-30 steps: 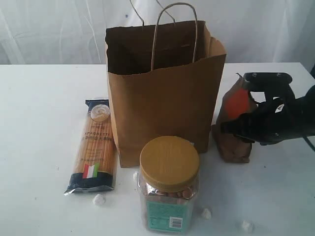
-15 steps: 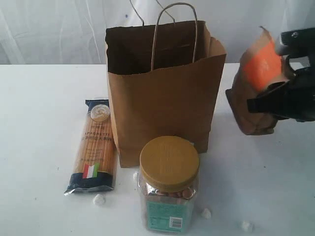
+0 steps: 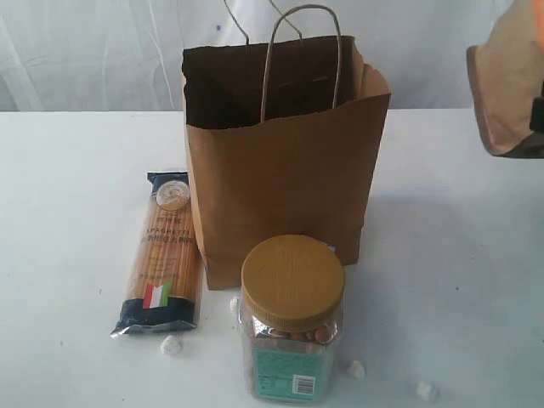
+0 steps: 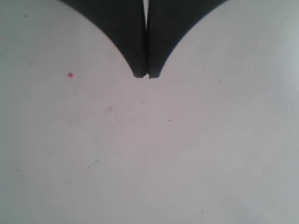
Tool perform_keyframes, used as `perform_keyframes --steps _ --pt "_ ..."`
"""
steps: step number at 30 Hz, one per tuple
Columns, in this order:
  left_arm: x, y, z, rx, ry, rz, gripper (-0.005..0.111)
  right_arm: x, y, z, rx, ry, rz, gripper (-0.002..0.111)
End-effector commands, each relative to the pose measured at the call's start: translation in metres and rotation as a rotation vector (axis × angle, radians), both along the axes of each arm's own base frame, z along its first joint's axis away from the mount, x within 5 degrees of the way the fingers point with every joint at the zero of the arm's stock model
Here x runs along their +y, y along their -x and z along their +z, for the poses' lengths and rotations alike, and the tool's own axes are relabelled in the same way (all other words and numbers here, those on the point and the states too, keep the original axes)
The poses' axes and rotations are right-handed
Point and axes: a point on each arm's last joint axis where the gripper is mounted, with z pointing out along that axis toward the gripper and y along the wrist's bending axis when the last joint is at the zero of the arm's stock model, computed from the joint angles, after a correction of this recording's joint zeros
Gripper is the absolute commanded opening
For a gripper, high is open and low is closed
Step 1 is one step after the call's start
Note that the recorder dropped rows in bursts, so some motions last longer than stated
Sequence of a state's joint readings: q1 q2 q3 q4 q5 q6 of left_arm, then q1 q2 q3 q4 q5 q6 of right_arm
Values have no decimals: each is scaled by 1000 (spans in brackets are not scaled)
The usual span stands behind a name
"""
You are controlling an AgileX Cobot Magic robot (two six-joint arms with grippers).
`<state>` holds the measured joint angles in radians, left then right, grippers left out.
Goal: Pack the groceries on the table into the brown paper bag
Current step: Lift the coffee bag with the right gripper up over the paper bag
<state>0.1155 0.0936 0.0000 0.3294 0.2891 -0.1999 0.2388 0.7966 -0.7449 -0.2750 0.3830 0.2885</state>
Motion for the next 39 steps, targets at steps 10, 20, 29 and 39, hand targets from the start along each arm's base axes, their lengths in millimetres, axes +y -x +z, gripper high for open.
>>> perform_keyframes --steps 10,20,29,39 --pt "0 0 0 0 8 3 0 -6 66 26 -139 -137 87 5" --pt "0 0 0 0 8 3 0 2 103 43 -225 -474 229 5" --pt "0 0 0 0 8 3 0 13 107 58 -299 -651 378 5" --pt "0 0 0 0 8 3 0 46 43 74 -81 -632 519 5"
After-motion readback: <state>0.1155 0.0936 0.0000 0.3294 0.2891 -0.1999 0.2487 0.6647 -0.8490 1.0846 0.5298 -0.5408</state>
